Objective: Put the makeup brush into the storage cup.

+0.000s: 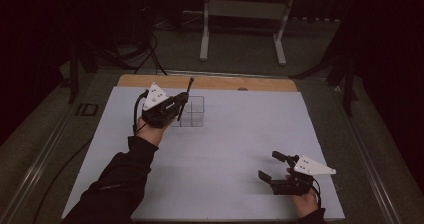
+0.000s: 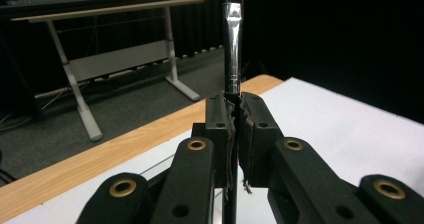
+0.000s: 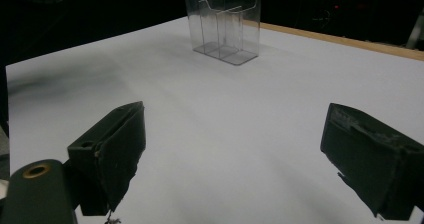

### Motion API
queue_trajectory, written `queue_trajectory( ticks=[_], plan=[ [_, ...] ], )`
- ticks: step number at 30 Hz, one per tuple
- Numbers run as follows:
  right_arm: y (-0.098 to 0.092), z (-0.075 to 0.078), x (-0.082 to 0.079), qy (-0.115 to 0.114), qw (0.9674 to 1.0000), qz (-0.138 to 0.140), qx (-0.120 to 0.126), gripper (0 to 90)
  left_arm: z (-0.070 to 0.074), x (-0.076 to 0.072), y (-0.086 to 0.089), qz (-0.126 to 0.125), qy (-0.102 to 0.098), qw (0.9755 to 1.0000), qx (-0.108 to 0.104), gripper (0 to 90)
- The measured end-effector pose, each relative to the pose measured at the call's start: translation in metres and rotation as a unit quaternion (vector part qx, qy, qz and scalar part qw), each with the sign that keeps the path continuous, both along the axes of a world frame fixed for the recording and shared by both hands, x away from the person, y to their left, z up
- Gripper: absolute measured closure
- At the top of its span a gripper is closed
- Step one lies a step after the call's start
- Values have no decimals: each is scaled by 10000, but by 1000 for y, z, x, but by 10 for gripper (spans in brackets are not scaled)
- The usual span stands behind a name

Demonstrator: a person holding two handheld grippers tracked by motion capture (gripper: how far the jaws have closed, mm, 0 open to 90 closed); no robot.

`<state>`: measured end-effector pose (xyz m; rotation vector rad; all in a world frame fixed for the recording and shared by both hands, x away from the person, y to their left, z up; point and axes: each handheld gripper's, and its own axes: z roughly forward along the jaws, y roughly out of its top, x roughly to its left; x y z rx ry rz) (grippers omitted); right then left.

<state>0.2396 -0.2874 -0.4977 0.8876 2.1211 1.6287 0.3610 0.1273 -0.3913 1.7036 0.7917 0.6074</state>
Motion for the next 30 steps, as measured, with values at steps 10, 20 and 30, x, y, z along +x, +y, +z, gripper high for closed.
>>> queue_trajectory(
  ticks=[10,20,30],
  plan=[
    [0,0,0,6,10000,18,13,109,-9,20,-4,506,53,9978,-429,855],
    [-1,0,0,0,10000,37,24,109,-17,33,-9,782,-32,9946,-685,855],
    [-1,0,0,9,10000,50,52,109,-26,45,-7,1109,-148,9897,-890,855]
  ],
)
